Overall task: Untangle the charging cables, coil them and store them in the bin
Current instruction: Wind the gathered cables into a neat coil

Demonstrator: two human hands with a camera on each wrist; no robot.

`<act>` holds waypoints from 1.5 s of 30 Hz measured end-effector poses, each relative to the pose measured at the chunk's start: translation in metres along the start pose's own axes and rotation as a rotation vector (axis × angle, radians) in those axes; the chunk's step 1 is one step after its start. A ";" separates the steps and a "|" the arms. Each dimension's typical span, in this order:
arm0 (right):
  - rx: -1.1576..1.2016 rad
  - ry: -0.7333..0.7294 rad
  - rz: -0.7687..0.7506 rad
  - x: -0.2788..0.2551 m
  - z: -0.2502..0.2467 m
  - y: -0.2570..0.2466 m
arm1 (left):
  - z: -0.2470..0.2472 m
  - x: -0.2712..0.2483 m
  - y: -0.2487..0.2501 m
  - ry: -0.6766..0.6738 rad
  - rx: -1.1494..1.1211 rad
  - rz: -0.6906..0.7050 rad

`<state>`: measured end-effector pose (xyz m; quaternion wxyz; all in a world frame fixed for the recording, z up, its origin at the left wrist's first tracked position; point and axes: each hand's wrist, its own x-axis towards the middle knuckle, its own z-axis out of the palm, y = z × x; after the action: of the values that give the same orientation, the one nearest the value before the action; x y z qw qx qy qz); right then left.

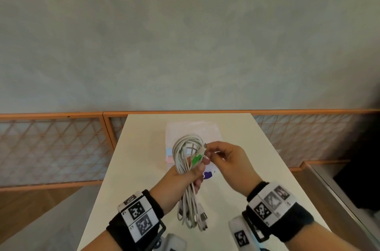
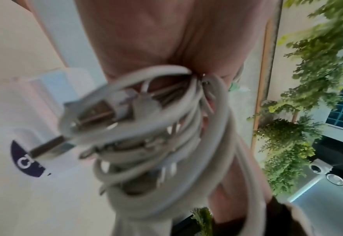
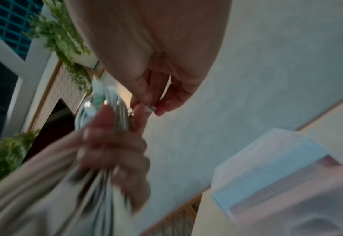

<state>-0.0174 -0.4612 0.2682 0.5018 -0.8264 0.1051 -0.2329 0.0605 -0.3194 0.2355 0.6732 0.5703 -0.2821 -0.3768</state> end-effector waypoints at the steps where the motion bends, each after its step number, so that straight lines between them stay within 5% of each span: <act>1: 0.002 0.000 0.013 -0.003 0.003 0.002 | 0.001 0.001 0.004 0.006 0.020 0.017; 13: 0.037 0.068 0.084 -0.010 0.017 0.005 | 0.004 0.004 -0.002 -0.005 0.170 0.059; 22: 0.401 -0.195 0.128 -0.006 0.007 -0.013 | -0.004 0.006 -0.005 0.021 0.106 -0.025; 24: 0.264 -0.279 0.092 -0.002 0.010 -0.019 | 0.002 0.006 -0.002 -0.063 0.200 0.006; 30: 0.085 -0.161 0.014 0.008 0.016 -0.023 | 0.010 0.005 -0.008 -0.116 0.409 0.009; 37: 0.105 -0.086 0.056 0.009 0.027 -0.019 | 0.006 0.006 -0.014 -0.023 0.303 -0.009; 45: 0.237 -0.415 0.333 -0.013 0.035 0.016 | 0.005 0.007 -0.003 0.079 -0.044 0.042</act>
<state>-0.0107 -0.4358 0.2371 0.6371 -0.7633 0.1062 0.0162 0.0598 -0.3282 0.2329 0.7039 0.5636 -0.2589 -0.3462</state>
